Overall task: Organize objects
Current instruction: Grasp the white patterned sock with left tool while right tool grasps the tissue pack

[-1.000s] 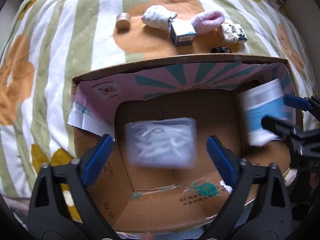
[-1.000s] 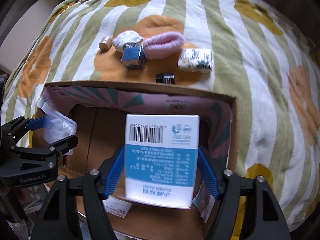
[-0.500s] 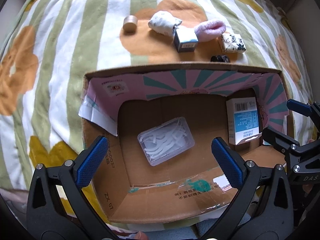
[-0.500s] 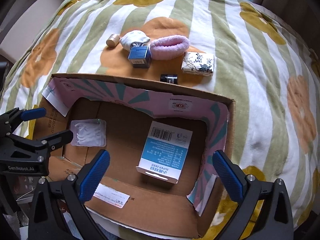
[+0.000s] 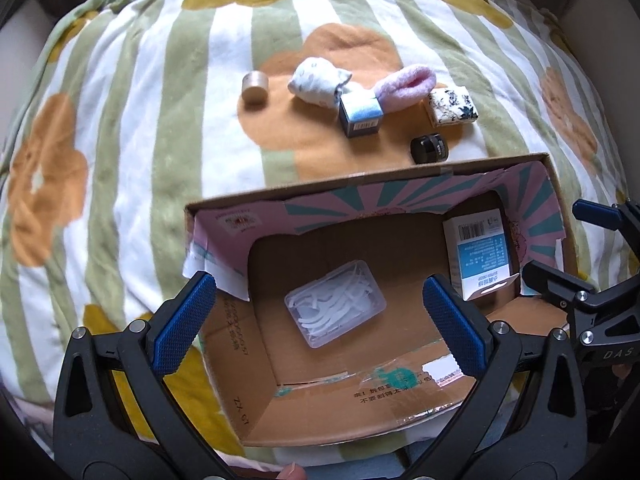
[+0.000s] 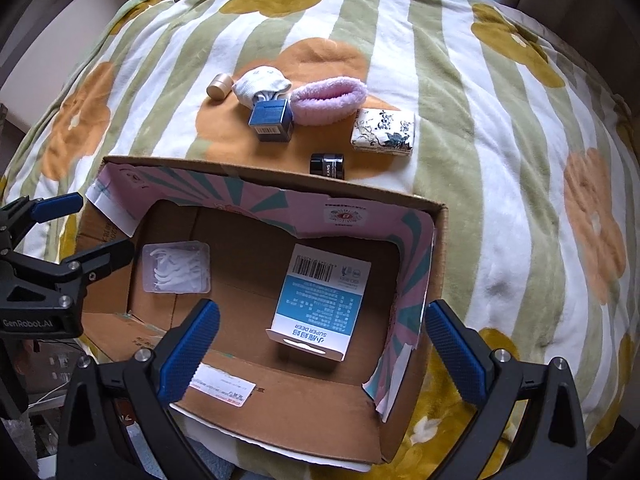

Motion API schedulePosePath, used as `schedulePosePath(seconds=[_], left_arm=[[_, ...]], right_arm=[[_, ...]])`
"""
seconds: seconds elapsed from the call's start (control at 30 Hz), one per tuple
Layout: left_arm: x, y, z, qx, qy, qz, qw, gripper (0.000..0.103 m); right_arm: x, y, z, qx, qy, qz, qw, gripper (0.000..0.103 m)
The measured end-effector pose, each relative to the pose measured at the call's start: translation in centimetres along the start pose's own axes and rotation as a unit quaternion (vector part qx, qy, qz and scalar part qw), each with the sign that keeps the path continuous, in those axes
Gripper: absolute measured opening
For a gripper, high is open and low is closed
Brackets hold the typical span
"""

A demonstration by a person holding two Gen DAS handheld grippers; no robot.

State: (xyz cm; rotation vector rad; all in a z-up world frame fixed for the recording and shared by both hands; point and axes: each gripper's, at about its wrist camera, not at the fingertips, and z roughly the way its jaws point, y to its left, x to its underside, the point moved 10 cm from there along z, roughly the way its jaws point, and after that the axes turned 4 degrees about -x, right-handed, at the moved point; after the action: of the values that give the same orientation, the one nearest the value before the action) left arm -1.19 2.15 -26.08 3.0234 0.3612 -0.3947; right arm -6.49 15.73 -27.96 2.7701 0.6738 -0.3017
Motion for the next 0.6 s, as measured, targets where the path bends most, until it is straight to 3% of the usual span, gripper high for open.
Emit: schedulePosePath(seconds=[0.27, 0.6], left_arm=[[-3.4, 0.4, -2.4, 0.013, -0.022, 0.003, 0.9997, 0.103], [-11.4, 2.2, -3.9, 0.033, -0.060, 0.015, 0.9976, 0.103]], right_arm=[[-3.4, -1.1, -3.8, 0.015, -0.050, 0.010, 0.999, 0.102], [-9.0, -3.7, -6.1, 0.027, -0.093, 0.040, 0.994, 0.102]])
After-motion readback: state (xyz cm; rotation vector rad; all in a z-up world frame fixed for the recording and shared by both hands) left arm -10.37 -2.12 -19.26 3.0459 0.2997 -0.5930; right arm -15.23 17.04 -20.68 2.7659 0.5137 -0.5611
